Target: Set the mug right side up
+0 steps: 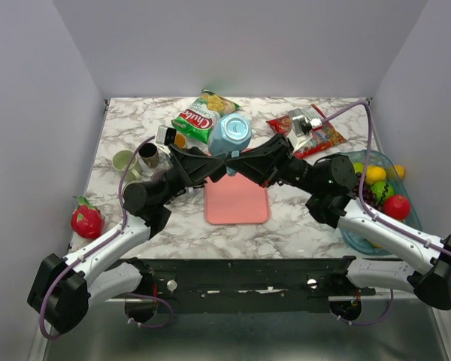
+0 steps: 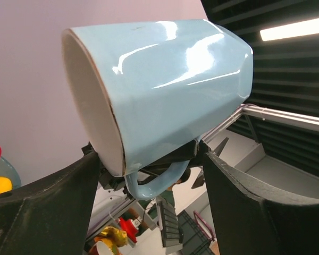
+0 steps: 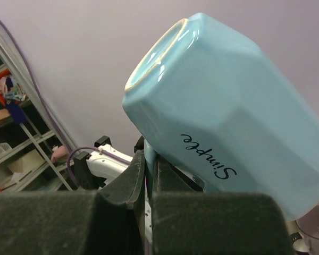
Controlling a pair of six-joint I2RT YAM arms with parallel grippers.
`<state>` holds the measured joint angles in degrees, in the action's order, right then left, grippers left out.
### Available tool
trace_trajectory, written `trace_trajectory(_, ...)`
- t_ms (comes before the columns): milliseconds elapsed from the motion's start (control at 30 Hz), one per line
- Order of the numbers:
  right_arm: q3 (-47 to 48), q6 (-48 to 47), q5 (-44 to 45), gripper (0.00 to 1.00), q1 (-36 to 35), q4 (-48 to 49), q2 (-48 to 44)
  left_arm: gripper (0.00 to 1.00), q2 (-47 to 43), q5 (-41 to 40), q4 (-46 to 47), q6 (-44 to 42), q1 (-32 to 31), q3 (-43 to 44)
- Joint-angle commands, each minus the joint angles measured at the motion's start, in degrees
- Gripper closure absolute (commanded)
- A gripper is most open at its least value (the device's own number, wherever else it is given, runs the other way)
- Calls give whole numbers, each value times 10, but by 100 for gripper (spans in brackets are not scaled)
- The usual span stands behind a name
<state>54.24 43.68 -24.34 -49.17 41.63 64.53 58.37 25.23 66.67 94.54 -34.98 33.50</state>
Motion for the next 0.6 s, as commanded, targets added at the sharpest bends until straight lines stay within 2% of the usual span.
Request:
trace_trajectory(0,-30,-44,-8,99,5,18,31,21,-27,-40,158,49,3,23)
trace_trajectory(100,-33,-50,-10,99,4,48,50,25,-29,-35,164,62,2,25)
trace_trajectory(567,53,-22,-78,99,11,116,122,26,-71,-8,144,71,2,11)
